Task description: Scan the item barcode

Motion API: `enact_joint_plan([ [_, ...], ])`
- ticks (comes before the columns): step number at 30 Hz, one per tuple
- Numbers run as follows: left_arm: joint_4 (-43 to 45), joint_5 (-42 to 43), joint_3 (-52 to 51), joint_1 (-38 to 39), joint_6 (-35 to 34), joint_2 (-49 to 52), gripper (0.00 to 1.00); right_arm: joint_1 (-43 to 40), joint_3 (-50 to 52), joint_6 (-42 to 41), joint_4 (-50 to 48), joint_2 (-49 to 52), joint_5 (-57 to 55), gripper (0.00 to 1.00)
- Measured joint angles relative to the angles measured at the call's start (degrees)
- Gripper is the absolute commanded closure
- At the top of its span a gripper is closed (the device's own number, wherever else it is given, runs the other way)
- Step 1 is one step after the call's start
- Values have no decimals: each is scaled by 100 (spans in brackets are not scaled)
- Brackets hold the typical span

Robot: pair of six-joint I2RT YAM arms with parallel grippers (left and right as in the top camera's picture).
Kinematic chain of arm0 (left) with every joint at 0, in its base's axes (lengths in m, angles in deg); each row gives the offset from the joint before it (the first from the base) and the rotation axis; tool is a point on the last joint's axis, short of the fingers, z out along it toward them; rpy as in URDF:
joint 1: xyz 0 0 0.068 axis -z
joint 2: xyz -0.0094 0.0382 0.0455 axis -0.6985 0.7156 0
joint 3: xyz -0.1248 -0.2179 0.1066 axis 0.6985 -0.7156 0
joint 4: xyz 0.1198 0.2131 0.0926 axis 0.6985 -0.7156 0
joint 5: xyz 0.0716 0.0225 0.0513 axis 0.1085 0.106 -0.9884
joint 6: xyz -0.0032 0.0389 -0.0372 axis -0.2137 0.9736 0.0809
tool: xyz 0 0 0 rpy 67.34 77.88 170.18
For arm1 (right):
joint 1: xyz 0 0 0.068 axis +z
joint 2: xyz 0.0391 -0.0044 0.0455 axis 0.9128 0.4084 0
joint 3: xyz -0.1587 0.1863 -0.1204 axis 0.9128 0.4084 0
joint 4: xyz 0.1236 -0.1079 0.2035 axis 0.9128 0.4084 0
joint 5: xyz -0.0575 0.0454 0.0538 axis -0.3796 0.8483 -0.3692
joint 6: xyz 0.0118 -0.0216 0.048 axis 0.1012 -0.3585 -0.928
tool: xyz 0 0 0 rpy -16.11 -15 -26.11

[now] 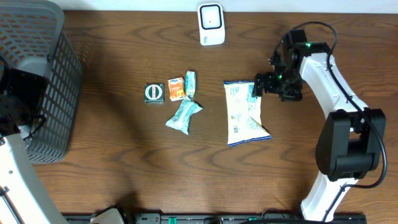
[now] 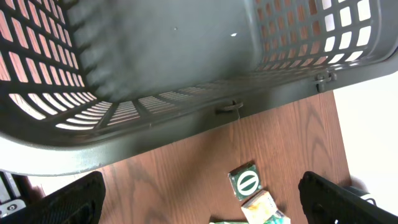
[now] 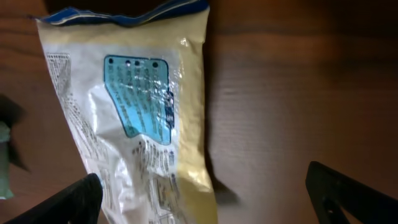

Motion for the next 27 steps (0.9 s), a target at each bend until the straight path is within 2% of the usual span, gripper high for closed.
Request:
enact_joint_plan([
  [13,0,0,0,0,-2,0,2,-26,911,136,-730,0,925,1],
  [27,0,0,0,0,0,0,3,-24,984,138,-793,0,979,1],
])
